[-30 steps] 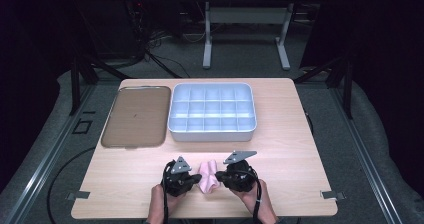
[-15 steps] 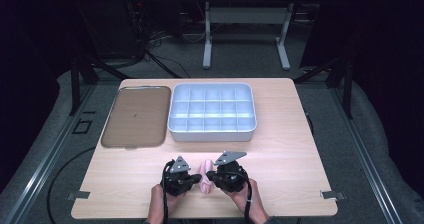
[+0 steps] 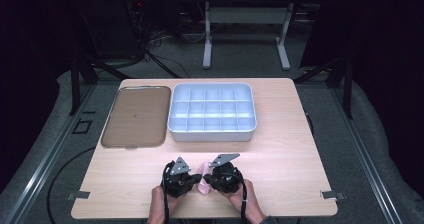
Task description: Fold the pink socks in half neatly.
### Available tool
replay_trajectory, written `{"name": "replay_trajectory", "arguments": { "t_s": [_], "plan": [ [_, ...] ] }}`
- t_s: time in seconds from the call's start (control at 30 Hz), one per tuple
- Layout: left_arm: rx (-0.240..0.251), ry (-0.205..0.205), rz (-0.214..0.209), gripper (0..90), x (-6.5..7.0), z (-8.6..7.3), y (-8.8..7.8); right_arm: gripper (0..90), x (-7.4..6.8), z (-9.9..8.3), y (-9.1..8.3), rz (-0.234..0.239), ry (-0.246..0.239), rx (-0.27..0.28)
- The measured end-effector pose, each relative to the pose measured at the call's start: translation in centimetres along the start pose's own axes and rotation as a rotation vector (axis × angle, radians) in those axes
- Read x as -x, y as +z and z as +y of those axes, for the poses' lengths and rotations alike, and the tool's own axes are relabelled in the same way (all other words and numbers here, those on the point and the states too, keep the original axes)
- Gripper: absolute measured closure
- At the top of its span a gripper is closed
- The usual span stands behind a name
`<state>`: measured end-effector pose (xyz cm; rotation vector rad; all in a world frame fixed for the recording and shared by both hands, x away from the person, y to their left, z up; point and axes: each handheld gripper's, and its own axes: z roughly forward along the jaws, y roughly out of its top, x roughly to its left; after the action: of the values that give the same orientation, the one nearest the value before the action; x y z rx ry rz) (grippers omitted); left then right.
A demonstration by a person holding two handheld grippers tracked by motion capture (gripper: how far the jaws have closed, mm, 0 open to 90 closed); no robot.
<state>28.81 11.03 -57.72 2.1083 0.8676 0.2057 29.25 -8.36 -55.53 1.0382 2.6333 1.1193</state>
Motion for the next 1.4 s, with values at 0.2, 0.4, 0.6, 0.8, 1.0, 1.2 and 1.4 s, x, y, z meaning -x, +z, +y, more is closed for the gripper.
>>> {"name": "replay_trajectory", "arguments": {
  "t_s": [0.2,0.4,0.6,0.8,1.0,1.2,1.4],
  "plan": [
    [0.006,-0.01,0.041,84.4,0.1,-0.2,-0.8,87.1,0.3,-0.3,0.1,0.003,0.011,0.002],
    [-0.022,-0.016,0.04,84.4,-0.3,-0.5,-0.2,87.2,0.1,-0.2,0.1,-0.013,0.01,0.008],
    [-0.022,-0.015,0.029,86.7,-0.4,-0.7,0.1,87.2,-0.4,0.3,-0.5,-0.024,-0.015,0.023],
    [-0.018,-0.01,0.023,87.5,-0.6,-0.7,0.1,87.2,-0.5,0.7,-0.2,-0.018,-0.029,0.031],
    [0.0,-0.04,0.005,87.7,-0.8,-1.0,0.0,87.3,-0.8,1.0,0.3,-0.01,-0.049,0.02],
    [0.018,-0.087,-0.029,87.5,-1.3,-1.4,-0.2,87.3,-0.8,1.1,0.9,-0.001,-0.057,-0.002],
    [0.061,-0.14,-0.003,85.6,-2.4,-1.6,-1.8,87.3,-0.6,0.9,1.4,0.004,-0.064,-0.017]
  ]
}}
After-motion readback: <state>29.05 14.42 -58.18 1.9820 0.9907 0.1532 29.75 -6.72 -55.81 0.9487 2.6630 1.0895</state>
